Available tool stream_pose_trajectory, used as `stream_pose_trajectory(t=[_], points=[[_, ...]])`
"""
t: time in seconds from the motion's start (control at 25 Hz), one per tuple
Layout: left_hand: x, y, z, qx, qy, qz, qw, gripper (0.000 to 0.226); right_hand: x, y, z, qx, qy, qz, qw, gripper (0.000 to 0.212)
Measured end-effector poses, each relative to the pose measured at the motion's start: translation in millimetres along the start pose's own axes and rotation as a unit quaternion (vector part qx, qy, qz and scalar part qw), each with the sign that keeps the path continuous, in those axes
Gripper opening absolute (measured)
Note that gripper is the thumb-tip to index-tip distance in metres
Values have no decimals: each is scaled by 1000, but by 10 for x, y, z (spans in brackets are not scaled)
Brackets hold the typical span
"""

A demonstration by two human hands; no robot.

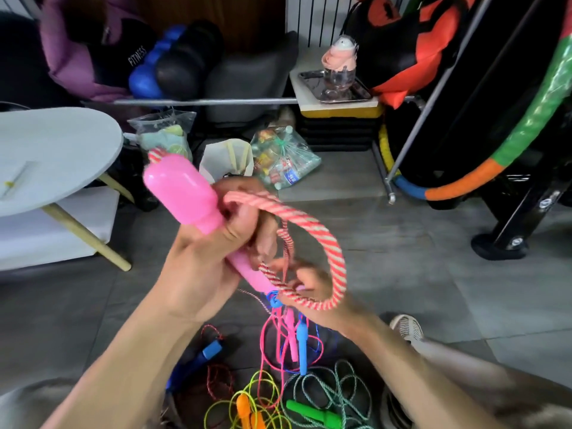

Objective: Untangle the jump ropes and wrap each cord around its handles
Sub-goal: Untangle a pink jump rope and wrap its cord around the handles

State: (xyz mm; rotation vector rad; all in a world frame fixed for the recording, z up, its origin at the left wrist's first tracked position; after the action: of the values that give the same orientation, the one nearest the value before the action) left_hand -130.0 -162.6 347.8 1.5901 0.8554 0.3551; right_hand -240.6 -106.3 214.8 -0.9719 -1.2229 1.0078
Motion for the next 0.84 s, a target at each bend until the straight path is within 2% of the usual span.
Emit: stream_pose_trajectory(t=[0.08, 0.12, 0.16, 0.24, 0.28, 0.32, 0.4, 0.44, 0.48, 0.56, 0.64, 0.76, 0.84], points=[[-41, 68, 116, 82, 6, -16, 997, 13, -48, 184, -9, 110, -28, -14, 993, 23], [-79, 89, 217, 104, 34, -12, 994, 12, -67, 167, 37, 150, 9, 1, 989, 22], [-113, 67, 364, 105, 85, 8, 991, 11, -79, 79, 133, 158, 79, 29, 984, 23], [-133, -41, 689, 22, 216, 97, 971, 14, -23, -242, 354, -3, 188, 92, 978, 25], [-112, -116, 804, -45, 265, 146, 952, 15, 0, -423, 453, -87, 198, 110, 970, 26], [-90, -172, 830, -103, 280, 188, 936, 19, 24, -557, 524, -122, 190, 118, 967, 29], [-83, -292, 705, -155, 232, 217, 935, 28, 74, -800, 685, -18, 200, 133, 971, 46], [-83, -351, 616, -149, 198, 218, 944, 30, 129, -883, 744, 65, 216, 155, 962, 51], [-78, -396, 517, -131, 170, 224, 951, 30, 186, -952, 788, 81, 231, 171, 954, 52], [-70, -473, 380, -155, 135, 221, 953, 28, 255, -1033, 790, -5, 202, 189, 961, 49], [-41, -594, 191, -251, 69, 222, 940, 26, 255, -1071, 706, -169, 136, 188, 958, 40], [50, -852, -207, -255, -48, 247, 934, 19, 175, -1103, 551, -380, 43, 174, 908, 35], [38, -937, -313, -244, -55, 230, 941, 14, 143, -1094, 636, -461, 47, 170, 870, 33]])
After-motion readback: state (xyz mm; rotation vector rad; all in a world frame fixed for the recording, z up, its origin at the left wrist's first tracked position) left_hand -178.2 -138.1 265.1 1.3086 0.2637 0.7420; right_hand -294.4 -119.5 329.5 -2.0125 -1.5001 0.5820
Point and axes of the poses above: each hand's wrist, its own x-axis away from the middle knuckle, its own z-axis out of the back of the hand, y = z × x, the point moved 6 cm from there along -x, towards the middle knuckle, and after that the axes turned 15 degrees about -x, right-handed, at the moved point
